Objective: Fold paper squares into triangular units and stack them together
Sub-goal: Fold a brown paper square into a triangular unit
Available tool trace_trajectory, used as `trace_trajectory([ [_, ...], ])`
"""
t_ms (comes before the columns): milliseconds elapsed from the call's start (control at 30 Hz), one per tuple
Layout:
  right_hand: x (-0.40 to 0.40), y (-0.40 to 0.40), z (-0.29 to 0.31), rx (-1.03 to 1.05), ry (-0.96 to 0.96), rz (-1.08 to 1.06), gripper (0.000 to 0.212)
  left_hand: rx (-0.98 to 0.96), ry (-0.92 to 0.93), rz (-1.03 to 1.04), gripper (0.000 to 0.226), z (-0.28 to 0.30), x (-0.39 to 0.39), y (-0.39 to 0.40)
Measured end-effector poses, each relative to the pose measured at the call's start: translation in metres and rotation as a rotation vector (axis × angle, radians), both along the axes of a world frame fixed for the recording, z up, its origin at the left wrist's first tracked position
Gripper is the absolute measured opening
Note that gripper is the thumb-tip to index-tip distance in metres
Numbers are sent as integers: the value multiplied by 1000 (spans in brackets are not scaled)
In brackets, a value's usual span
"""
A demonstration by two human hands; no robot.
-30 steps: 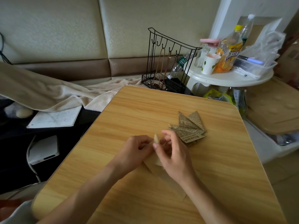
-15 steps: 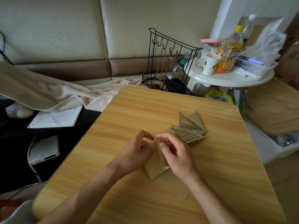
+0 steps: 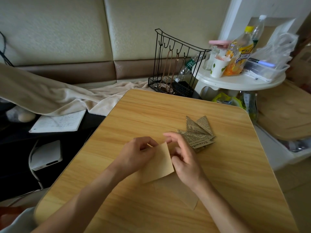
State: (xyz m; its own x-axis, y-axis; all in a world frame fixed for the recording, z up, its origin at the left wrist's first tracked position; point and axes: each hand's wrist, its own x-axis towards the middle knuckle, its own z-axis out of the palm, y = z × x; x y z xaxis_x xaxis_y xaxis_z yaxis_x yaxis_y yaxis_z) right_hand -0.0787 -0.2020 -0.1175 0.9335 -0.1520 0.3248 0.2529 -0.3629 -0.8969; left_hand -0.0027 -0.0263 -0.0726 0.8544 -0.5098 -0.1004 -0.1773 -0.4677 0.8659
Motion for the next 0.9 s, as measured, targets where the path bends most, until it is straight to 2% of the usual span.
trace_trajectory([
  [67, 0, 0, 1, -63, 5, 38, 80, 24, -10, -29, 21, 2, 0, 0],
  [100, 0, 0, 1, -103, -3, 55, 77, 28, -12, -38, 21, 3, 0, 0],
  [200, 0, 0, -1, -185, -68, 39, 45, 23, -5, -13, 15, 2, 0, 0],
  [400, 2, 1, -5, 6, -8, -13, 6, -174, 116, 107, 15, -4, 6, 2],
  [633, 2, -2, 0, -114, 82, 137, 7, -245, 64, 166, 20, -6, 10, 3],
  [733, 4, 0, -4, -127, 42, 77, 8, -239, 81, 129, 20, -5, 9, 2],
  [900, 4, 2, -5, -25, 10, -29, 16, -237, 127, -4, 19, -5, 4, -2],
])
